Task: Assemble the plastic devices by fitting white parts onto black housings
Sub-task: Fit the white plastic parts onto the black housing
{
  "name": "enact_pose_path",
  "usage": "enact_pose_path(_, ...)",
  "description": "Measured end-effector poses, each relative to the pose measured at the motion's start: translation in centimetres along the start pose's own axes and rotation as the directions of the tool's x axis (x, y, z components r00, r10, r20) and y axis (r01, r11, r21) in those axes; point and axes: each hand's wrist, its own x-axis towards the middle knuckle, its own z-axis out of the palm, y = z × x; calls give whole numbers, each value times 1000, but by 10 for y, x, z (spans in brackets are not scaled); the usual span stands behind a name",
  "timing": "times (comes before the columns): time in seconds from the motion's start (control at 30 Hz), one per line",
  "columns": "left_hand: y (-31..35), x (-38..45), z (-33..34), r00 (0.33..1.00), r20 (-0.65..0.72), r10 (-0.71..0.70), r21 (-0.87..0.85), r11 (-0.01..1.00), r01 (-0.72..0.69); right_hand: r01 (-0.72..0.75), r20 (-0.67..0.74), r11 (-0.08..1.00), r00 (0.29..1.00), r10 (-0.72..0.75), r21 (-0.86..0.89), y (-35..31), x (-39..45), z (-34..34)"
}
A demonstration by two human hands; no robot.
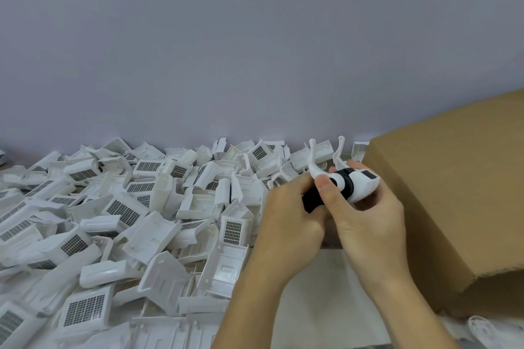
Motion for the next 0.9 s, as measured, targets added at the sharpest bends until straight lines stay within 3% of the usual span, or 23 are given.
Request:
enact_pose_path(0.1, 0, 2, 0, 992, -120, -48, -209, 978, 22, -68, 82, 998, 994, 66, 15, 3, -1, 0)
enact_pose_path(0.23, 2, 8, -9, 944, -270, -188, -462, 886, 44, -186, -12, 980, 982, 187, 67, 8, 3, -4)
enact_pose_path(0.4, 3, 11, -13, 830, -175, -530, -725, 639, 255, -332, -34, 942, 942, 334, 55, 11, 6, -5)
enact_pose_path(0.5, 9, 10, -18, 856, -40, -515, -871, 438, 223, -368, 14, 928, 930, 368, 50, 11, 5, -2)
enact_pose_path(0.63, 13, 9, -21, 912, -6, -410, -850, 483, 211, -389, 114, 921, 916, 386, 4, 11, 4, -1)
enact_pose_path(0.77, 12, 8, -21, 912, -2, -410, -873, 445, 198, -363, 273, 929, 888, 370, -76, 11, 1, 2)
enact_pose_path(0.9, 7, 8, -23, 895, 3, -446, -859, 457, 231, -367, 385, 930, 855, 348, -25, 13, 0, 0)
